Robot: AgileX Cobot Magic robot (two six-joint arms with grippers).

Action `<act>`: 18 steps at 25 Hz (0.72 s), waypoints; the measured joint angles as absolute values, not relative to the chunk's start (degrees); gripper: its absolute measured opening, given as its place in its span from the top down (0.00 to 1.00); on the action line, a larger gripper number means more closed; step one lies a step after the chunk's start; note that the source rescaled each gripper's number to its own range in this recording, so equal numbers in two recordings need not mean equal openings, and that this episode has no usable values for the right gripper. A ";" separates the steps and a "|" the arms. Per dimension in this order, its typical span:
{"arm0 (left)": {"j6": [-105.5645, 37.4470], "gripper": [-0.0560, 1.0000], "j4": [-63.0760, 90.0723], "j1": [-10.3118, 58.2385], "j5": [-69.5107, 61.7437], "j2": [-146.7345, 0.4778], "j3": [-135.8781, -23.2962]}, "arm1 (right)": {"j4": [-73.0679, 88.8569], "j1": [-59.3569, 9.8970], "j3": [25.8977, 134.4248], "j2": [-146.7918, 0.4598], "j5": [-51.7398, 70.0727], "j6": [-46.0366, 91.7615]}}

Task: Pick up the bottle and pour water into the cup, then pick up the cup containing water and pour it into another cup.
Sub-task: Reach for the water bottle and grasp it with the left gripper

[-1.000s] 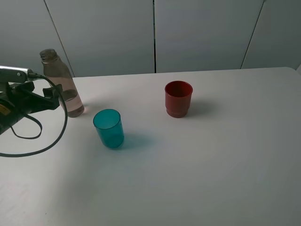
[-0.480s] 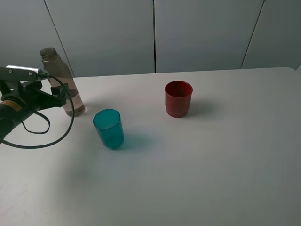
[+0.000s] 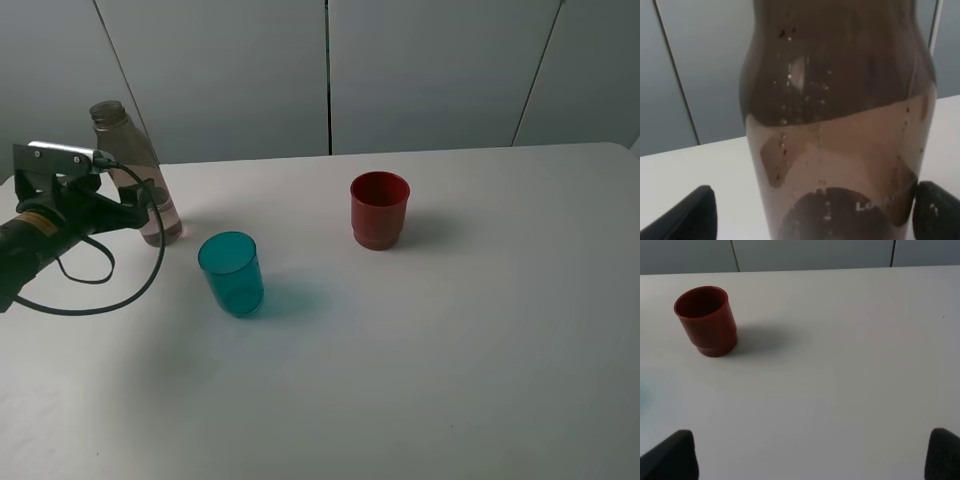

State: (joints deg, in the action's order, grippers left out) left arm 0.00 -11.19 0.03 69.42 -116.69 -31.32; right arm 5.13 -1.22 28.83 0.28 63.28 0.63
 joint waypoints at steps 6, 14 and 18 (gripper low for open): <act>0.00 0.01 -12.24 0.97 69.42 -116.69 -33.50 | 5.13 -1.22 28.83 0.28 63.28 0.63; 0.00 0.01 -12.46 1.31 69.42 -117.21 -36.32 | 5.13 -1.22 28.83 0.28 63.28 0.63; 0.90 0.01 -12.46 1.68 69.52 -119.08 -37.19 | 5.13 -1.22 28.83 0.28 63.28 0.63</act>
State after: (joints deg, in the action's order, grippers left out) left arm 0.90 -12.46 1.68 69.52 -119.08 -37.19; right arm 5.13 -1.22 28.83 0.28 63.28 0.63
